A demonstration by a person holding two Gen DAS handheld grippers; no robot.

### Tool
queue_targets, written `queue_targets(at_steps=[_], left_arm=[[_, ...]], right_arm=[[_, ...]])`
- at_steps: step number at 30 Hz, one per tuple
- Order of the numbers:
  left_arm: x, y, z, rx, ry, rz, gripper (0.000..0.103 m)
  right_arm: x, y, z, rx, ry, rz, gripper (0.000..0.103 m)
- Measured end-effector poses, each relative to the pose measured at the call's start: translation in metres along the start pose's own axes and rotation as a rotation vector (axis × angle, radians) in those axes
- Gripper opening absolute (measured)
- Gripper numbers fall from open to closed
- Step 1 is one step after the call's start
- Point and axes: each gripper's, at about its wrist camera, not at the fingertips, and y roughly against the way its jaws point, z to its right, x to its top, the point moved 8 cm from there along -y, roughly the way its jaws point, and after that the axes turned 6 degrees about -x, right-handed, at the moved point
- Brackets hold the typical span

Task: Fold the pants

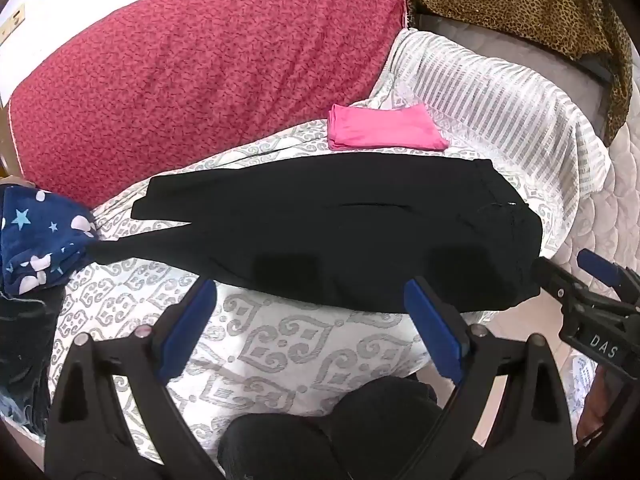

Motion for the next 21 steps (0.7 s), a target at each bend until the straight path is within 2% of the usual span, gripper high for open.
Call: queue_targets(at_steps=[8, 21], left_arm=[[0.0032, 0.0032, -0.0018, 0.019, -0.004, 0.009, 0.095], [-0.0053, -0.0009, 0.0000, -0.012, 0.012, -0.006, 0.095]], right_arm=[[0.0058, 0.0037, -0.0078, -0.014, 0.024, 0.015, 0.090], [0.0093, 0.0057, -0.0080, -0.020, 0.036, 0.032, 0.090]])
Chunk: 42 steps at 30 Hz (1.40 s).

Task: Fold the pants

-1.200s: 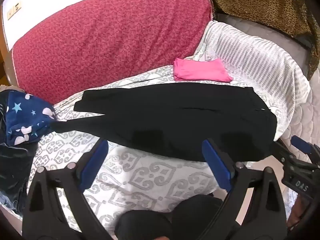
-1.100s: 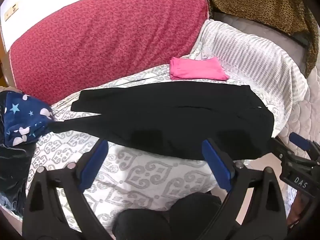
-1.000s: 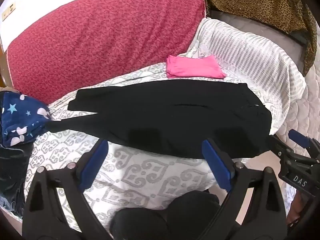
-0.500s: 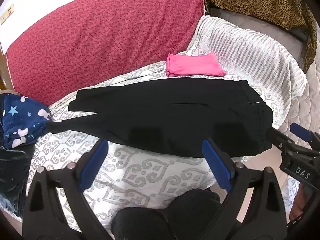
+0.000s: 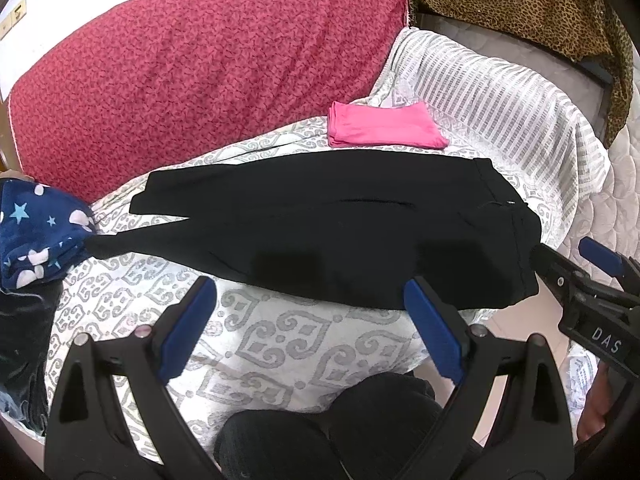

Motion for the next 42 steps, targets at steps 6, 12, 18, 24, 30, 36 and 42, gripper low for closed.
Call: queue_targets(at_steps=[6, 12, 18, 24, 30, 36, 42], left_arm=[[-0.003, 0.001, -0.002, -0.001, 0.003, 0.002, 0.095], [-0.006, 0.001, -0.004, -0.001, 0.010, -0.004, 0.095], [-0.010, 0.000, -0.006, -0.006, 0.018, -0.012, 0.095], [-0.011, 0.001, -0.009, -0.006, 0.027, -0.014, 0.095], [-0.013, 0.001, -0.010, -0.008, 0.031, -0.017, 0.095], [-0.014, 0.001, -0.010, -0.010, 0.026, -0.018, 0.095], [-0.015, 0.000, -0.010, -0.010, 0.029, -0.019, 0.095]], right_arm=[[0.000, 0.004, -0.001, -0.012, 0.005, 0.013, 0.090], [-0.003, 0.003, -0.004, -0.009, 0.006, 0.009, 0.090], [-0.004, 0.003, -0.005, -0.010, 0.007, 0.009, 0.090], [-0.006, 0.003, -0.006, -0.007, 0.008, 0.005, 0.090], [-0.009, 0.004, -0.009, -0.004, 0.012, 0.004, 0.090], [-0.007, 0.004, -0.009, -0.004, 0.014, 0.003, 0.090], [-0.007, 0.004, -0.009, -0.004, 0.014, 0.003, 0.090]])
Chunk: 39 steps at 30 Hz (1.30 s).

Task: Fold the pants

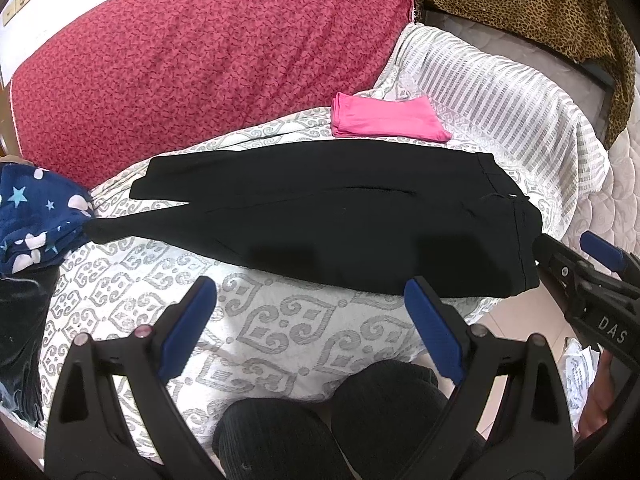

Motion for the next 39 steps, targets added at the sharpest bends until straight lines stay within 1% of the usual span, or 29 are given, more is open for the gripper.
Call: queue_targets(at_steps=[29, 35, 39], left_arm=[[0.004, 0.001, 0.001, -0.004, -0.013, 0.005, 0.095], [0.003, -0.002, -0.002, -0.003, -0.010, -0.004, 0.095], [-0.002, -0.013, -0.015, -0.001, 0.007, -0.032, 0.095]], right_arm=[[0.002, 0.003, -0.009, 0.009, 0.008, -0.005, 0.090], [-0.001, -0.002, -0.009, 0.017, 0.004, -0.022, 0.090], [-0.009, -0.013, -0.002, 0.030, -0.026, -0.069, 0.090]])
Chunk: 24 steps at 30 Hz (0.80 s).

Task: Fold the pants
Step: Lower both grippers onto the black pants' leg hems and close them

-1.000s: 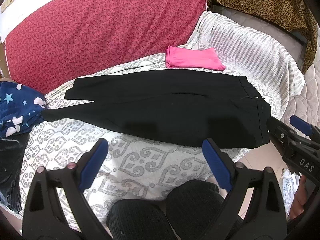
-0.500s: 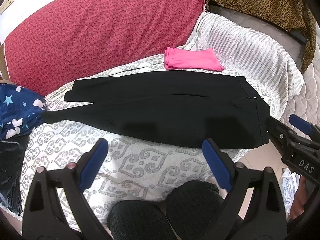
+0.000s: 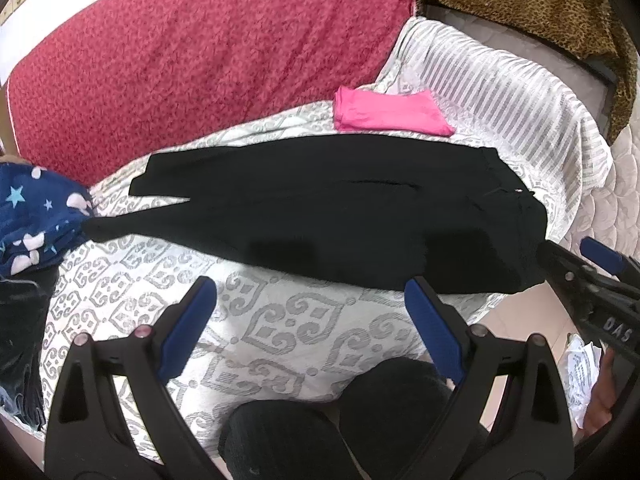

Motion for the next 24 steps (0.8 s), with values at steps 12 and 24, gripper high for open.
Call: queue_targets(at_steps=[12, 24], left_arm=[[-0.030, -0.045, -0.143, 0.022, 0.321, -0.061, 0.095], [-0.019, -0.137, -0.215, -0.129, 0.625, -0.131, 0.095]], right_arm=[[-0.035, -0.047, 0.060, 0.056, -0.238, -0.176, 0.082], [-0.067, -0.096, 0.078, 0.169, -0.532, -0.329, 0.066]])
